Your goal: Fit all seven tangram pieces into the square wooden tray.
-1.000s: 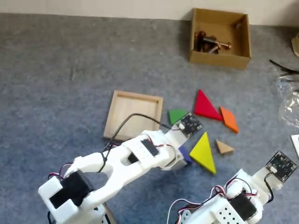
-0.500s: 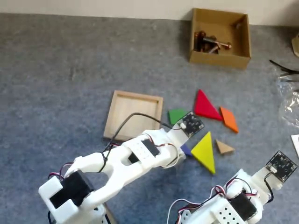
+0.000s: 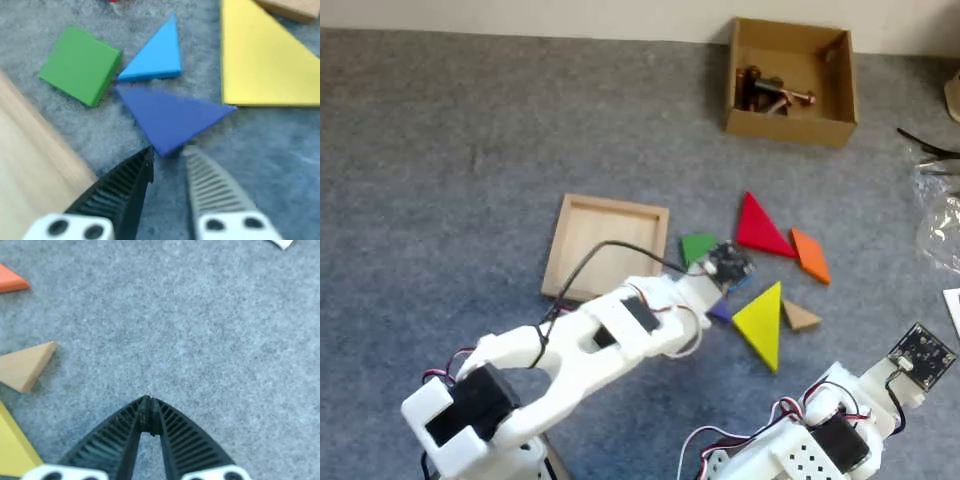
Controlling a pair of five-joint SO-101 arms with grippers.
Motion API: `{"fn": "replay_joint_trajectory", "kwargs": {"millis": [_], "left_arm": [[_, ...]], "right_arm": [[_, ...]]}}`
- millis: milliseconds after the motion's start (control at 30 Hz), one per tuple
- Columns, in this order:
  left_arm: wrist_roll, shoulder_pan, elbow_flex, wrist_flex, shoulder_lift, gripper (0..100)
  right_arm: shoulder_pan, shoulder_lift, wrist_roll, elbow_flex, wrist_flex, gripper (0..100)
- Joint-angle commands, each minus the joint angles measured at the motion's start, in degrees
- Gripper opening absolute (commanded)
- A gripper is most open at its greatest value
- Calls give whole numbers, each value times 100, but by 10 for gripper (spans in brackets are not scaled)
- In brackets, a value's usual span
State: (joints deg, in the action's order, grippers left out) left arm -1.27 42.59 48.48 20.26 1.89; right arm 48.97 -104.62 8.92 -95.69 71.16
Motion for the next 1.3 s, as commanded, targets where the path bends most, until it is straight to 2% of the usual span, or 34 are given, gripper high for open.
{"fn": "replay_joint_trajectory", "kwargs": {"millis": [0,500,633,833,1033,1267], "left_arm": [[18,-268,-259,-97,48,4],[44,-286,-268,-97,101,9],[44,-338,-215,-62,602,6],[44,-435,-207,747,1385,6],[44,-549,-207,1319,1516,7],[44,-910,-215,1371,1516,7]], "right_arm": [[48,-75,-9,-857,40,5],[40,-75,-9,-857,40,5],[48,-75,-9,-857,40,5],[48,-75,-9,-857,40,5],[40,-75,-9,-857,40,5],[40,-75,-9,-857,40,5]]}}
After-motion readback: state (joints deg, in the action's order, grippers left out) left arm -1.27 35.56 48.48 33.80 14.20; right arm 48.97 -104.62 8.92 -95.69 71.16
